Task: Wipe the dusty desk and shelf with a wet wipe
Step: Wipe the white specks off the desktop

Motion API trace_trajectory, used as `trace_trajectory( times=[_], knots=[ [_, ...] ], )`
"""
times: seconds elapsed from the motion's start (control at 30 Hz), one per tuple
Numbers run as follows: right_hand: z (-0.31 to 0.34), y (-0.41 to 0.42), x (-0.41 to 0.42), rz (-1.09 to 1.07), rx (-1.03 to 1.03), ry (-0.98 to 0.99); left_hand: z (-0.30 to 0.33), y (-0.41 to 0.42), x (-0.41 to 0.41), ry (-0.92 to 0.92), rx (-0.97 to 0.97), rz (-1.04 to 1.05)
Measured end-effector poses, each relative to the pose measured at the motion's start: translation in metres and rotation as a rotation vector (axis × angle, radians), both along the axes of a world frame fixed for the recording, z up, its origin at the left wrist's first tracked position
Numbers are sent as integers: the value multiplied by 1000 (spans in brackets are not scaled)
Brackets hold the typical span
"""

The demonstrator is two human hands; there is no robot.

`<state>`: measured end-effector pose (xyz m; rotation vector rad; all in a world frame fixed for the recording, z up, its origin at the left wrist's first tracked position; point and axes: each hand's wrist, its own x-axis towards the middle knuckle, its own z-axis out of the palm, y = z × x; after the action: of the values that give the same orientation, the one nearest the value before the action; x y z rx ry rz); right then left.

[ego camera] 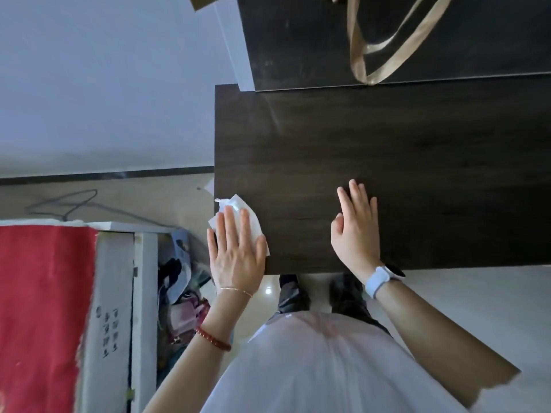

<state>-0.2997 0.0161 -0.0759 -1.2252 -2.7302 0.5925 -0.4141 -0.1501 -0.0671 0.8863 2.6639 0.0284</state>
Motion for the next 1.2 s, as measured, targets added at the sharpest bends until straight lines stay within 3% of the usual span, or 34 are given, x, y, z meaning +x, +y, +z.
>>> trace_trajectory(
  times=[0.37, 0.67, 0.97, 1.2],
  knots=[
    [-2, 1, 9, 31, 35, -39, -10, 123, -127, 57, 139, 49],
    [-8, 3, 11, 43, 56, -49, -3, 179, -200, 74, 49, 18],
    [-7, 7, 18, 76, 15, 11, -10, 128, -109, 65, 110, 10],
    [-3, 13, 48, 210, -73, 100, -6, 61, -18, 65, 65, 149]
  ],
)
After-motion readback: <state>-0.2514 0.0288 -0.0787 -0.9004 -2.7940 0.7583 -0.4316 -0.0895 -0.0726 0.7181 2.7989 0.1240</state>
